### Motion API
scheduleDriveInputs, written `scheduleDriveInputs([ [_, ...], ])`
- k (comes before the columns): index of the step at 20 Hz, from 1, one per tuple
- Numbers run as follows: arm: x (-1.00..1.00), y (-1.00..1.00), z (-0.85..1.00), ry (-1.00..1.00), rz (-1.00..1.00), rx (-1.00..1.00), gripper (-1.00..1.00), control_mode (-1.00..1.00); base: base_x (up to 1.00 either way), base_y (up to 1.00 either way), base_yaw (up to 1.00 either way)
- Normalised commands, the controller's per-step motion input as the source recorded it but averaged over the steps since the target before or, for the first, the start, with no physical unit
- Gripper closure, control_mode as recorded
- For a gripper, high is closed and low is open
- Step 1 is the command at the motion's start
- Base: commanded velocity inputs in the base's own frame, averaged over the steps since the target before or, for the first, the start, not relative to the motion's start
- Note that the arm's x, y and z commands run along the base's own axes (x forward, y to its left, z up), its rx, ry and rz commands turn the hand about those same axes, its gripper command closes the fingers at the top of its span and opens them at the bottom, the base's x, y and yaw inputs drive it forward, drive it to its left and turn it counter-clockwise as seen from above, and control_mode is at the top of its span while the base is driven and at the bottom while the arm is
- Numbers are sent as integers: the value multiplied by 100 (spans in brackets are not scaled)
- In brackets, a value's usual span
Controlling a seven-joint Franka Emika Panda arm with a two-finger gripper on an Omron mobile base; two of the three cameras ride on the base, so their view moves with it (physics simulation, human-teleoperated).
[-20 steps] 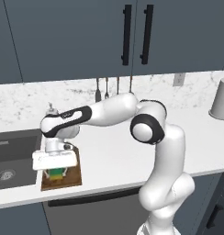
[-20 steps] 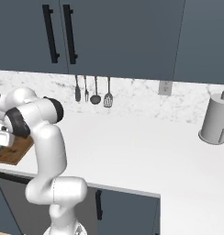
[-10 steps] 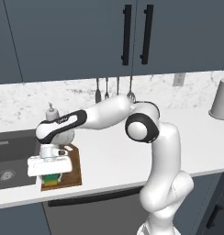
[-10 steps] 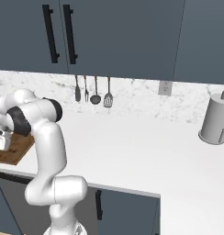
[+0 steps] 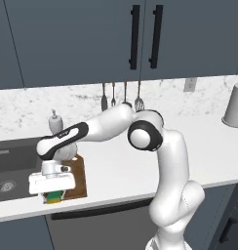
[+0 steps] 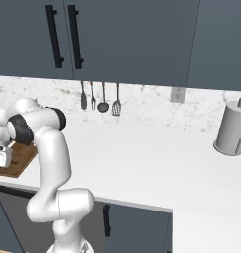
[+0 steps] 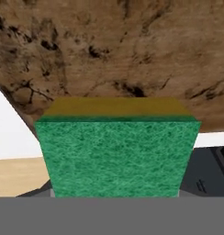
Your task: Pick up the sponge from the counter and clean the cutting board by briefly scrubbing or pressing down on the cutting board. Once finished, release the sponge.
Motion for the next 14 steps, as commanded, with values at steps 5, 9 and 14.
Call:
scheduleDriveInputs([
  [5, 9, 0, -24, 1, 0, 0, 100, -100, 0, 0, 0],
  [9, 10, -1, -26, 0, 0, 0, 100, -100, 0, 0, 0],
  [14, 7, -21, -29, -2, 1, 0, 100, -100, 0, 0, 0],
])
